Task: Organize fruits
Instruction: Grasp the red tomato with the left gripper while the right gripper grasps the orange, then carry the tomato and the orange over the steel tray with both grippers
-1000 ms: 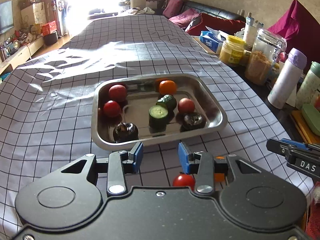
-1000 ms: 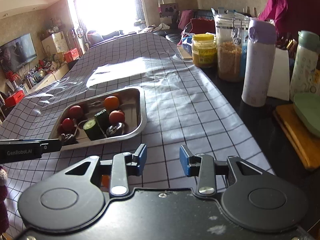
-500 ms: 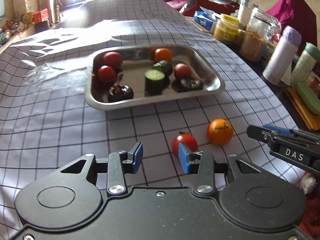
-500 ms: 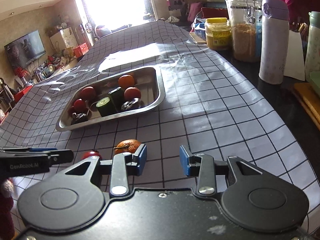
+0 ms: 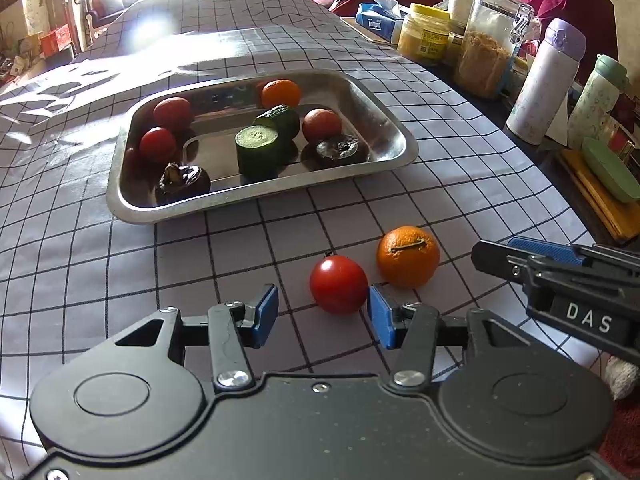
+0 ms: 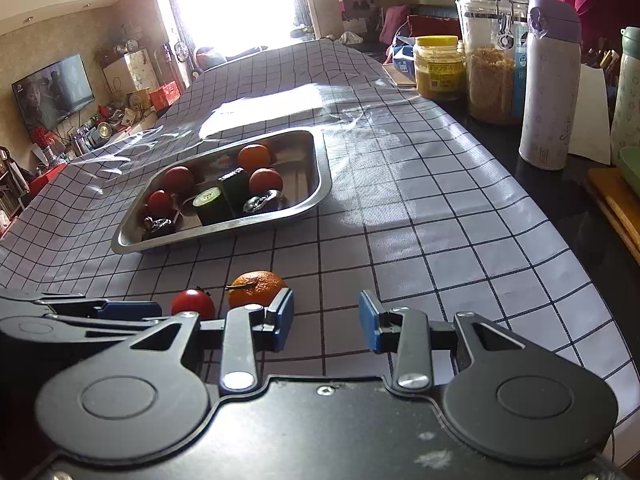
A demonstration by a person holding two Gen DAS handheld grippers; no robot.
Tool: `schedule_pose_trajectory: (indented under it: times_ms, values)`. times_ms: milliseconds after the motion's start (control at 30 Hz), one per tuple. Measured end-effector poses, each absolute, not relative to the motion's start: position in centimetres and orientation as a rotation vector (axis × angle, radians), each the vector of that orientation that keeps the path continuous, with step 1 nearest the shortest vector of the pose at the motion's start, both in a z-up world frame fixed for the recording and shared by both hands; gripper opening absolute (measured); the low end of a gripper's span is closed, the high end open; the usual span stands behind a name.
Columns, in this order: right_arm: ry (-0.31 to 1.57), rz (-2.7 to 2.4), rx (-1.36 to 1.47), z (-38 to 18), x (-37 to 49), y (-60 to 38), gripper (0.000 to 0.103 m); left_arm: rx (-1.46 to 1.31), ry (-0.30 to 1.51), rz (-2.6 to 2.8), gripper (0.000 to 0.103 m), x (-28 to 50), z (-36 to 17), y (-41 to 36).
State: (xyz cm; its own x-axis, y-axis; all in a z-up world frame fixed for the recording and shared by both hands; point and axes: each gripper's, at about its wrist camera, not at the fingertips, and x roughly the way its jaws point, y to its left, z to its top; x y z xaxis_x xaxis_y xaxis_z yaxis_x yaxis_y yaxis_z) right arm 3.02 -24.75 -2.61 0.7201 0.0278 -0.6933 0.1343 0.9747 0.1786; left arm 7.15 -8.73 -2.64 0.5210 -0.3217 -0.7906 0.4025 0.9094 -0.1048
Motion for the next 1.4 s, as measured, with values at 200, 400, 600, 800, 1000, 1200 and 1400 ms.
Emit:
schedule_pose_trajectory:
  times_ms: [200,400,600,800,1000,1200,1400]
  values:
    - [0.767,-0.048,0.221,-2.5,3.2,-24.6,0.039,0.092,0.936,-0.440,0.048,7.7,-3.3,-9.4]
    - [0.771,-0.024,0.204,-2.5,3.2,-24.0,0.039,0.060,0.921,-0.417,0.040,7.9,-2.6,-8.3]
    - [0.786,0.019,0.185,-2.8,3.9,-22.7,0.041,0.021,0.925,-0.335,0.040,8.4,-1.8,-5.8]
    - [0.823,0.039,0.177,-3.4,5.2,-21.5,0.049,-0.033,0.919,-0.276,0.040,8.7,-1.6,-3.2]
    - [0.835,0.022,0.139,-3.9,6.5,-20.3,0.054,-0.058,0.920,-0.245,0.040,8.6,-1.5,-1.8]
    - [0.862,-0.046,0.085,-4.7,7.3,-19.6,0.043,-0.060,0.900,-0.243,0.040,7.8,-1.1,-1.1]
    - [0.844,-0.056,0.119,-3.2,5.5,-19.2,0.043,-0.055,0.857,-0.252,0.040,6.1,0.2,-0.6]
